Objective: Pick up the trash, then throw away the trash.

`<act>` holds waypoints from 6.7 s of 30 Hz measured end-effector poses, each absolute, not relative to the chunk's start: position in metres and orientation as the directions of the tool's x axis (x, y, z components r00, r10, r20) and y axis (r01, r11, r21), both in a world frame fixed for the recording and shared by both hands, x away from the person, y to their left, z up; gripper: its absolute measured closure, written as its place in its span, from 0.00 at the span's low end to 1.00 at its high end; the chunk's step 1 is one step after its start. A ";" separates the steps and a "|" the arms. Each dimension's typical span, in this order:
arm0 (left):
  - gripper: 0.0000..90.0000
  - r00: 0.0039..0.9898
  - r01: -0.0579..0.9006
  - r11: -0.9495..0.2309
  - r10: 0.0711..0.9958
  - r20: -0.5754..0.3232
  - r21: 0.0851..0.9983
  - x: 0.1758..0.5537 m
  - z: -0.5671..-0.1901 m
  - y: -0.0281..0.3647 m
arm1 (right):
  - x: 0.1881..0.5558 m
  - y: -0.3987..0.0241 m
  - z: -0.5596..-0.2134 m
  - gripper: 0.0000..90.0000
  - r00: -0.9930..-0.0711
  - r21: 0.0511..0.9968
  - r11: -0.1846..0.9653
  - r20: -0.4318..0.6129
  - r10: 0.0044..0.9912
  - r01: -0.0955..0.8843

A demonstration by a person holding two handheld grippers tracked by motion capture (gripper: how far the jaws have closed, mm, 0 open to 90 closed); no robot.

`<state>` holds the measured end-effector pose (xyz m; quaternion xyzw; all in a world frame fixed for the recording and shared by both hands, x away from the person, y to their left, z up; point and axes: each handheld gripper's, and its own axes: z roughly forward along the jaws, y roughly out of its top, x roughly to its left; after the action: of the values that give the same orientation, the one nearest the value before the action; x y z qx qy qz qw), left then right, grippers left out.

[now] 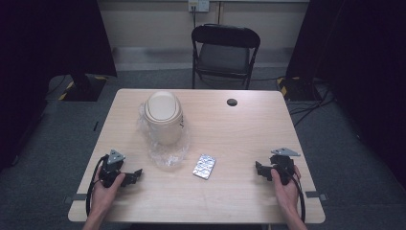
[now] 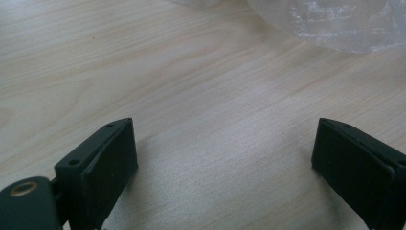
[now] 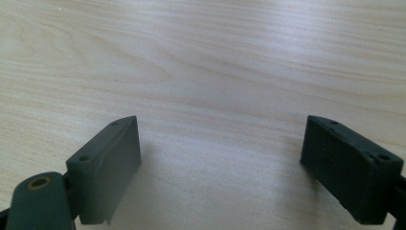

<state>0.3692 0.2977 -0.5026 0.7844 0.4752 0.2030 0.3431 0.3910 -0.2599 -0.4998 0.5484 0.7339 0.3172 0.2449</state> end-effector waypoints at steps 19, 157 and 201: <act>0.21 0.419 0.631 -0.235 0.905 -0.069 0.739 0.368 -0.493 0.301 | 0.391 -0.260 -0.500 0.14 -0.281 0.734 0.200 -0.013 0.960 0.649; 0.22 0.598 0.448 -0.298 0.801 -0.034 0.843 0.401 -0.394 0.201 | 0.391 -0.260 -0.500 0.14 -0.285 0.733 0.203 -0.013 0.959 0.649; 0.20 0.703 0.554 -0.420 0.698 -0.134 0.719 0.390 -0.492 0.077 | 0.391 -0.260 -0.500 0.14 -0.286 0.733 0.204 -0.014 0.958 0.649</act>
<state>0.3897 0.0774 -0.4917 0.8374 0.3739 0.0929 0.3876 0.3910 -0.2604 -0.4998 0.5455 0.7365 0.3170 0.2440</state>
